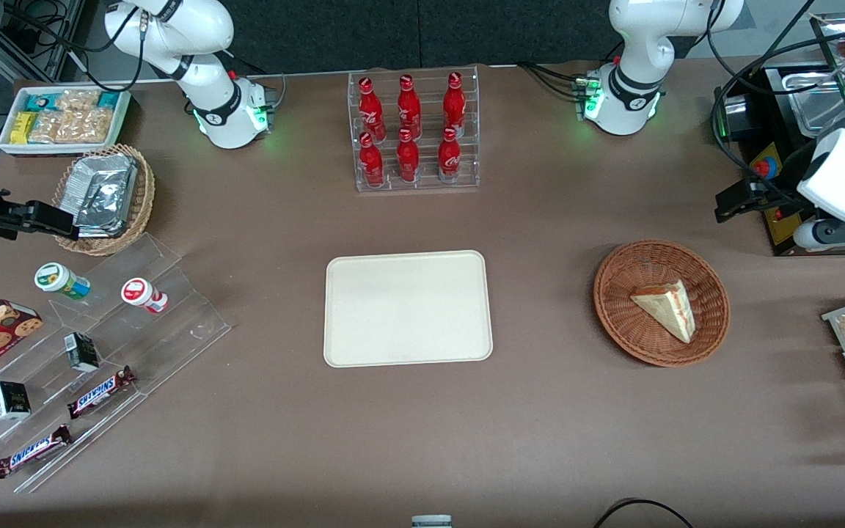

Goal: Place sandwich from basket to tray
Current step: 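Move the left gripper over the wicker basket above the wrapped sandwich, then lower the left gripper and close it on the wrapped sandwich, then lift the sandwich and carry it with the left gripper over the tray, then lower the sandwich onto the tray and open the left gripper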

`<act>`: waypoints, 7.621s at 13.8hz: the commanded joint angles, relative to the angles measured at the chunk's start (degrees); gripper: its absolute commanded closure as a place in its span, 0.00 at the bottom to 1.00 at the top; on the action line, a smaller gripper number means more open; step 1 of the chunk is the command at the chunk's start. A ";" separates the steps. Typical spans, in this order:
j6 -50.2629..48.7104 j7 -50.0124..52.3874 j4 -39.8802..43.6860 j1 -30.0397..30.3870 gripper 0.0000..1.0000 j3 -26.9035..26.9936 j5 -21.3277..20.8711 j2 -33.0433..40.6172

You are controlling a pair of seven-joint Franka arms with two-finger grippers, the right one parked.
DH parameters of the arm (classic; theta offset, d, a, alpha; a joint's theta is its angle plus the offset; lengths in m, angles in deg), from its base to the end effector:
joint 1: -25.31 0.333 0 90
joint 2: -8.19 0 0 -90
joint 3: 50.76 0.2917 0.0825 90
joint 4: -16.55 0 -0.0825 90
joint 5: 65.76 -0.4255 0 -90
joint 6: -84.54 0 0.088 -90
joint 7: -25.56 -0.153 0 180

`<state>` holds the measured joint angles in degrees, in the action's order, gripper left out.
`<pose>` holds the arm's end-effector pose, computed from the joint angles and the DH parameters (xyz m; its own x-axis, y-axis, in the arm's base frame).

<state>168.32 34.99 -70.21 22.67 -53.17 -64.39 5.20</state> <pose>0.5917 -0.0557 0.5431 0.9915 0.0741 -0.1068 0.0754 -0.9971 0.0087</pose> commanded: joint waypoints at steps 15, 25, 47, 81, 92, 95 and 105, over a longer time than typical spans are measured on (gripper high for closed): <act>12.96 13.76 -12.71 0.61 0.00 3.46 -1.02 -3.25; 44.33 30.29 -39.34 0.52 0.00 3.82 -2.08 -0.61; 62.29 41.90 -45.78 0.08 0.04 3.73 -0.94 -8.00; 37.68 67.83 -2.80 -20.48 1.00 -29.14 -31.25 -35.59; 40.05 69.33 5.99 -24.35 1.00 -28.10 -35.65 -44.82; 40.05 68.71 5.90 -24.44 0.40 -27.91 -35.65 -45.35; 26.27 68.62 5.73 -16.55 0.01 -28.26 -26.34 -28.68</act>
<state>198.25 103.49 -62.23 2.34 -81.52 -93.59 -30.29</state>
